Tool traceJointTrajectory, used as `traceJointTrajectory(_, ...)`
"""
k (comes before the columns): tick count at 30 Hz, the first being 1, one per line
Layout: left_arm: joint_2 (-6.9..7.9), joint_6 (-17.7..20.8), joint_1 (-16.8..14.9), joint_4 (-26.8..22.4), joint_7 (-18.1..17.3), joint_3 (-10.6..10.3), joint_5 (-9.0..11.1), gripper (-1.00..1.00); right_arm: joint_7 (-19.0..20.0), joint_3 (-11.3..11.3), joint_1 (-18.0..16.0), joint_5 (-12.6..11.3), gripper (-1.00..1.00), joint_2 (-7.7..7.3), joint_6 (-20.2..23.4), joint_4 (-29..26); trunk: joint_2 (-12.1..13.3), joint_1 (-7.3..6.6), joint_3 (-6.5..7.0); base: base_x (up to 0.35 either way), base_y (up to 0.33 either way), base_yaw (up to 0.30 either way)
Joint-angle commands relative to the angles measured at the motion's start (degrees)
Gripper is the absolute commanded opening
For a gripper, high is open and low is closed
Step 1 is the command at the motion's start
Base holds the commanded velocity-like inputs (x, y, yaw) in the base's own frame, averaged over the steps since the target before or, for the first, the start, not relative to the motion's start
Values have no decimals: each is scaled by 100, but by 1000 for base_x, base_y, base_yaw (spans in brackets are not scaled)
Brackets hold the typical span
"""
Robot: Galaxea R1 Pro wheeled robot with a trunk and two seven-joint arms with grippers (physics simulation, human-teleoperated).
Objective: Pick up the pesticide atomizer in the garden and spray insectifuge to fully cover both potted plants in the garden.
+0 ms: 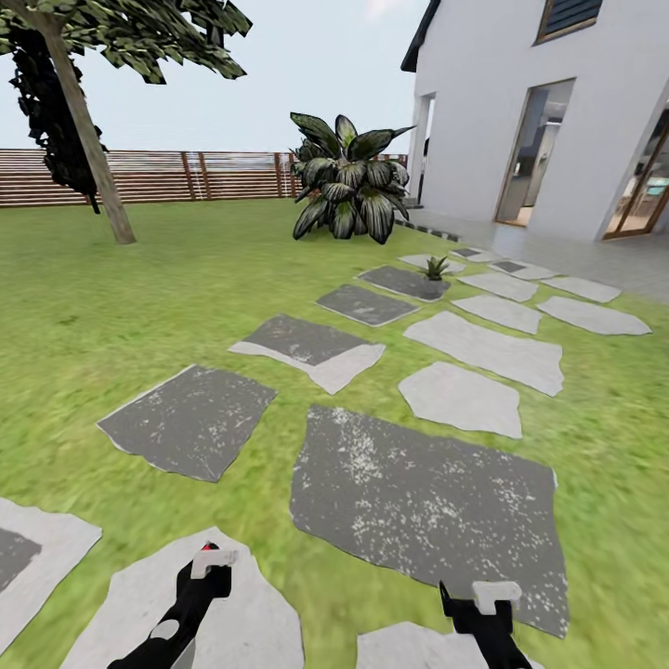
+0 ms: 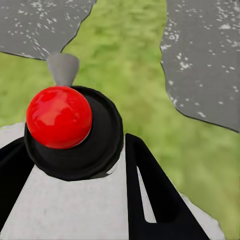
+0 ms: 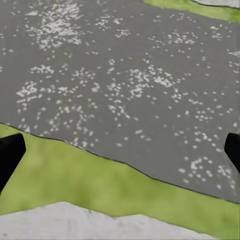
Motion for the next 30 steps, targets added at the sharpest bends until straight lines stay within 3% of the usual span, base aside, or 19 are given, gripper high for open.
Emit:
traceJointTrajectory(1, 1, -19, -3, 5, -2, 15, -2, -100, -1, -2, -3, 2, 100, -1, -18, 18, -2, 2, -5, 338, 0, 0)
traceJointTrajectory(30, 7, -19, -3, 5, -3, 16, -2, -100, -3, 2, -3, -7, 100, 1, -21, 124, -2, 2, -5, 338, 0, 0)
